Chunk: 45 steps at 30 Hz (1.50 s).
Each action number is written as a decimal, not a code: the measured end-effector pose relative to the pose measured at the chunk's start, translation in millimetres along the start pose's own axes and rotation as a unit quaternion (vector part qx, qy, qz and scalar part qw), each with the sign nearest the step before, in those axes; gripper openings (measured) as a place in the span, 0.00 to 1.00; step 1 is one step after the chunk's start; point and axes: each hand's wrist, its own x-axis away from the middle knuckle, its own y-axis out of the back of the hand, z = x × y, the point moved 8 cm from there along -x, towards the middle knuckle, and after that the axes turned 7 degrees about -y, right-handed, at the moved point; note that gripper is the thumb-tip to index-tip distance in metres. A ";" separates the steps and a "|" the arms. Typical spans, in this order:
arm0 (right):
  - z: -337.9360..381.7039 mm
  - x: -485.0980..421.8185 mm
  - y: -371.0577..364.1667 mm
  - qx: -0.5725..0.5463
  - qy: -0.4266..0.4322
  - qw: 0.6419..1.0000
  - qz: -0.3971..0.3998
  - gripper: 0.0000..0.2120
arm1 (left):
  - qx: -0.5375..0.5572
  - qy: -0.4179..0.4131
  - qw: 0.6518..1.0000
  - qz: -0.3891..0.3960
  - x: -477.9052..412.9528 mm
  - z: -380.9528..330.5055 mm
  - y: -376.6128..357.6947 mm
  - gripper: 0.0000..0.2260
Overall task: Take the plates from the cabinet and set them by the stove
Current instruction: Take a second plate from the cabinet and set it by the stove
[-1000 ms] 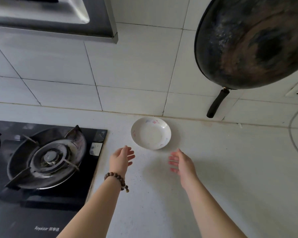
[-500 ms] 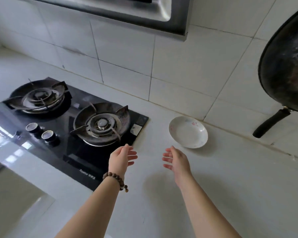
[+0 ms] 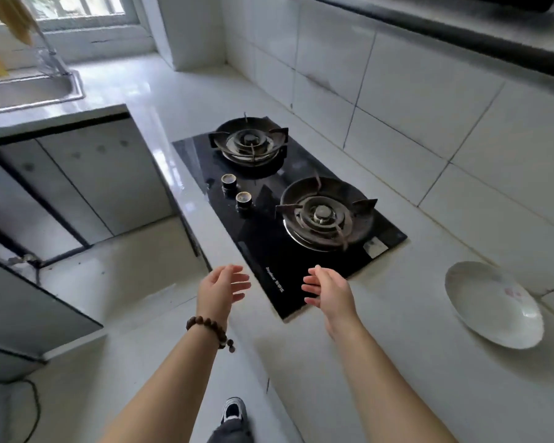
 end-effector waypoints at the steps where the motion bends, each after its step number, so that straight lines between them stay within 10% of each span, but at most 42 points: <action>1: 1.0 -0.2 -13.8 0.009 0.001 1.000 0.016 0.10 | 0.008 -0.001 1.000 -0.020 0.2 -0.3 15.2 0.12; 19: -16.3 11.2 -254.6 0.125 -0.008 0.966 0.228 0.09 | 0.093 0.009 0.954 -0.284 15.3 14.2 239.1 0.13; 45: 43.6 -78.1 -542.6 0.158 0.016 0.962 0.220 0.09 | 0.113 0.003 0.954 -0.279 -222.8 -57.3 425.9 0.12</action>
